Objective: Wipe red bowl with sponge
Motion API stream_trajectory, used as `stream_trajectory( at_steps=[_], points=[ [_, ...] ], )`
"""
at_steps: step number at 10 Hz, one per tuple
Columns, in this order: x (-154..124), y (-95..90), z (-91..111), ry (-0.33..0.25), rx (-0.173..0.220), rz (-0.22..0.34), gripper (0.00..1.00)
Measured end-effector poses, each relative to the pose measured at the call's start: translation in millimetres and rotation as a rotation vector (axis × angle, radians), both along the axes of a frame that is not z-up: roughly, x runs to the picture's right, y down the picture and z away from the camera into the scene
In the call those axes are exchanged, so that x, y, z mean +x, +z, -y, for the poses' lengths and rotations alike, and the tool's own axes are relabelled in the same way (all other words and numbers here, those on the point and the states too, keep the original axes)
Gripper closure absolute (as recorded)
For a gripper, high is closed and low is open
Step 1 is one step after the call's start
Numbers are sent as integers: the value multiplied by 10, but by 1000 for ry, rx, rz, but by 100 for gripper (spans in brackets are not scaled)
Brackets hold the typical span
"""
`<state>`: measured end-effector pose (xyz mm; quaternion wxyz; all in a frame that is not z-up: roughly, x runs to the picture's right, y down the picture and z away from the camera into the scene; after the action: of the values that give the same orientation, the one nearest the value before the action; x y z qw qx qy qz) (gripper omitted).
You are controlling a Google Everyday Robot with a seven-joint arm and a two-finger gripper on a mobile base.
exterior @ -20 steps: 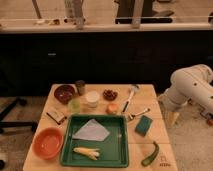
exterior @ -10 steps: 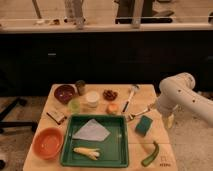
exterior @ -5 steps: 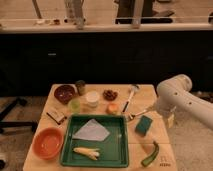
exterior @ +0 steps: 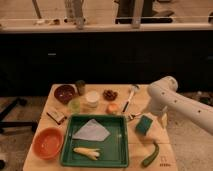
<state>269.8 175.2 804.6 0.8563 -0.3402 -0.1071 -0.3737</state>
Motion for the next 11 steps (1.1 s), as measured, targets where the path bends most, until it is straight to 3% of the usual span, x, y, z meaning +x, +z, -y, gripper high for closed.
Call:
stream_trajectory(
  at_steps=[7, 11],
  points=[
    [-15, 28, -18, 1, -8, 8, 20],
    [-70, 271, -38, 45, -20, 59, 20]
  ],
)
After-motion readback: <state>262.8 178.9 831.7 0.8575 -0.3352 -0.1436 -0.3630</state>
